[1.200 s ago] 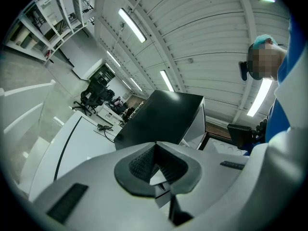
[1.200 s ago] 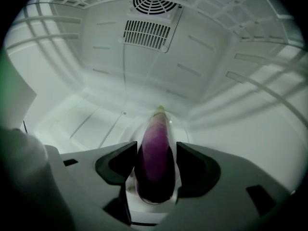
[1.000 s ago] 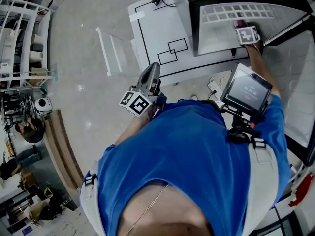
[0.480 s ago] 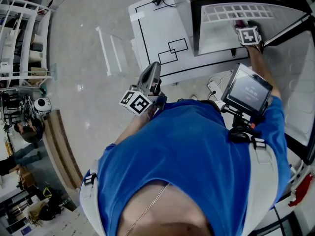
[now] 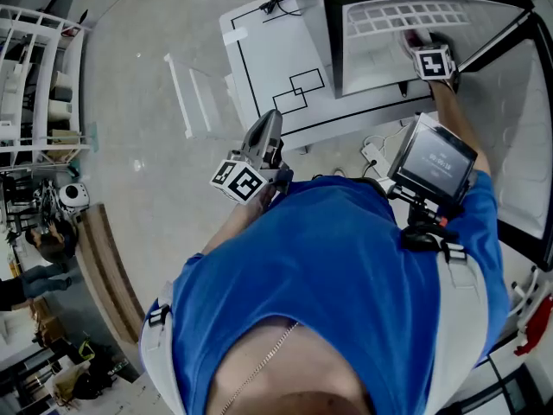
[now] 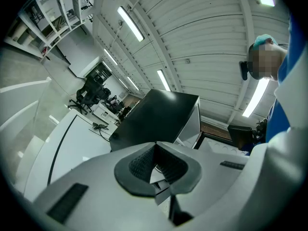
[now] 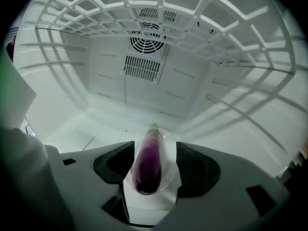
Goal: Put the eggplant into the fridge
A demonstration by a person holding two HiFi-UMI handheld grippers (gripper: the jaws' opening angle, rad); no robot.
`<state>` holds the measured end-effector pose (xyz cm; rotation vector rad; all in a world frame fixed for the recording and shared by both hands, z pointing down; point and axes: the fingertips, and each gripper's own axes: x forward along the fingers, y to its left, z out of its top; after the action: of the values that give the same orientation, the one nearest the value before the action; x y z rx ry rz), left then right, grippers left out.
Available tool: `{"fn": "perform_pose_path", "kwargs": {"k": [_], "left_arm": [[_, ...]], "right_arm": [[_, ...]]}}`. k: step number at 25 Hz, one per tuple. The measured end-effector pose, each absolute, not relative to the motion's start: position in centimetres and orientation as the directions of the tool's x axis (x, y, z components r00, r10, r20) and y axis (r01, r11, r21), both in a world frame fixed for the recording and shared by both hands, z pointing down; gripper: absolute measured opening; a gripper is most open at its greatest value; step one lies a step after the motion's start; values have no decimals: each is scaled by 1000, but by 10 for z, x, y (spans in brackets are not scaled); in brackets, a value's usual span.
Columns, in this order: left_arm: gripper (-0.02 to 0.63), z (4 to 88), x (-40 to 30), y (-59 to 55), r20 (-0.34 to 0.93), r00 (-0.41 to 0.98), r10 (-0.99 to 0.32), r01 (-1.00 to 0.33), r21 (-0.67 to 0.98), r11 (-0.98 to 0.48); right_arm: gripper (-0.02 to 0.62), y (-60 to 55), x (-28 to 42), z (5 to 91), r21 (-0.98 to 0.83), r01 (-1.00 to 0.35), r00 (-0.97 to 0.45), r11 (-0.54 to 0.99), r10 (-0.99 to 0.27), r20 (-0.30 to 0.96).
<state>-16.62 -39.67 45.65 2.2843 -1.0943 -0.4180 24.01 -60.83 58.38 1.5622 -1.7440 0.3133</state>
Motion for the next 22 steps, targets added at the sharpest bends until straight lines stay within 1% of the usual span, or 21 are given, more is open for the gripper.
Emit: {"fn": "perform_pose_path", "kwargs": {"k": [7,15,17,20,22], "left_arm": [[9,461,-164,-403,-56,629,-776,-595,608,-526],[9,439,-173,-359,-79,649,-757,-565,616,-549],[9,438,-173,-353,-85,655,-751,-554,621,-554],[8,440,-173,-342,-80,667,-741,-553,614,-563],[9,443,-174,-335,-78,675,-734,-548,614,-569]], "right_arm": [[267,-609,221,558,254,-942,-35,218,-818,573],[264,-546,199,509,196,-964,-56,180,-858,511],[229,-534,196,503,184,-969,-55,167,-866,498],[222,-516,189,498,168,-973,-58,157,-873,484],[188,-503,185,497,156,-977,-58,149,-878,475]]}}
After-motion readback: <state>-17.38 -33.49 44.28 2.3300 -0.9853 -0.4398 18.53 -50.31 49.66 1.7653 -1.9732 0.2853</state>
